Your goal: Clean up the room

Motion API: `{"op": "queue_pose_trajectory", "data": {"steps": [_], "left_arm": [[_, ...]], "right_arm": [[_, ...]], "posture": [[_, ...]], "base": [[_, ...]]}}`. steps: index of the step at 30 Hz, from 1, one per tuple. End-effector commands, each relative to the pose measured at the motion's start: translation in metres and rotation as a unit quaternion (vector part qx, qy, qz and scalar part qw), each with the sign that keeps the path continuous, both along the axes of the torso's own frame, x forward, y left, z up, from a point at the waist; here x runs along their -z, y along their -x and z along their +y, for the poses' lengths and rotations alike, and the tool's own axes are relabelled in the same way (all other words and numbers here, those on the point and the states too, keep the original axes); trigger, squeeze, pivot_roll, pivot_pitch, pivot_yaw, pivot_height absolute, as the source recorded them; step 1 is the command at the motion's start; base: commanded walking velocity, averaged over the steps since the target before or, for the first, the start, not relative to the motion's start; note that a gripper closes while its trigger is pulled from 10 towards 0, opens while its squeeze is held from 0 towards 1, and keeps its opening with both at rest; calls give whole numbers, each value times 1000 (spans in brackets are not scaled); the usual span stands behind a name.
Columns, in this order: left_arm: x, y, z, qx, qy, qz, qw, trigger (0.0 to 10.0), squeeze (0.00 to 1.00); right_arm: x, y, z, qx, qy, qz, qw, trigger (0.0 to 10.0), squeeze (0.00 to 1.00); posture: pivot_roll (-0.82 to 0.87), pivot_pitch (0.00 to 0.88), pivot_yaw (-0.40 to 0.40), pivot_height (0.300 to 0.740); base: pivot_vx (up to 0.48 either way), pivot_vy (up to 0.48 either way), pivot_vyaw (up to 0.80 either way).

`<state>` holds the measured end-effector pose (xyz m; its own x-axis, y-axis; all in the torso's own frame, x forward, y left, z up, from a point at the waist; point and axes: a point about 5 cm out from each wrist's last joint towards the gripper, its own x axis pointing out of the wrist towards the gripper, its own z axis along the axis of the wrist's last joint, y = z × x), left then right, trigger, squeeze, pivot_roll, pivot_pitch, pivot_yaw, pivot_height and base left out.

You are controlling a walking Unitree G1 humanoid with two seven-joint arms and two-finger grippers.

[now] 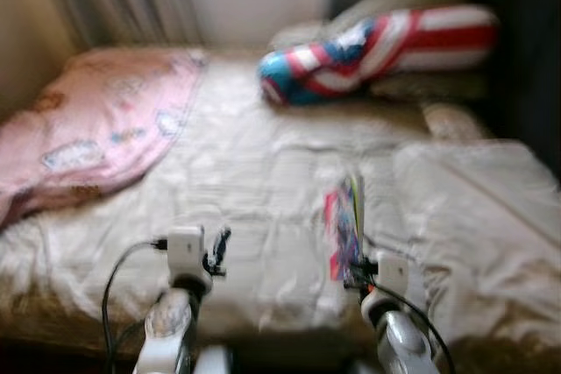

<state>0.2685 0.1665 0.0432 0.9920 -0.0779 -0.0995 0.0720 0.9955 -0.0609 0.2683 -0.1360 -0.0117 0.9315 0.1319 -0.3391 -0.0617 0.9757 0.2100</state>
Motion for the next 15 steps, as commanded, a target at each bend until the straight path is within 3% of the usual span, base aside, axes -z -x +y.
{"op": "queue_pose_trajectory", "data": {"steps": [1,6,11,15], "left_arm": [[-3,-3,4,-4,-1,-4,1000,10000,0],[-5,-3,4,-1,-2,-4,1000,10000,0],[-7,0,6,4,-11,-6,1000,10000,0],[-7,3,9,4,-16,-4,1000,10000,0]], "right_arm": [[-11,-12,9,-21,-13,-24,999,10000,0],[-16,-20,9,-24,-33,-18,999,10000,0],[-22,-32,12,-9,-95,-3,995,10000,0],[-24,-36,17,-31,-85,7,996,10000,0]], "posture": [[-8,51,35,641],[5,53,40,641],[21,66,50,641],[41,85,57,641]], "base": [[0,0,0],[0,0,0],[0,0,0],[0,0,0]]}}
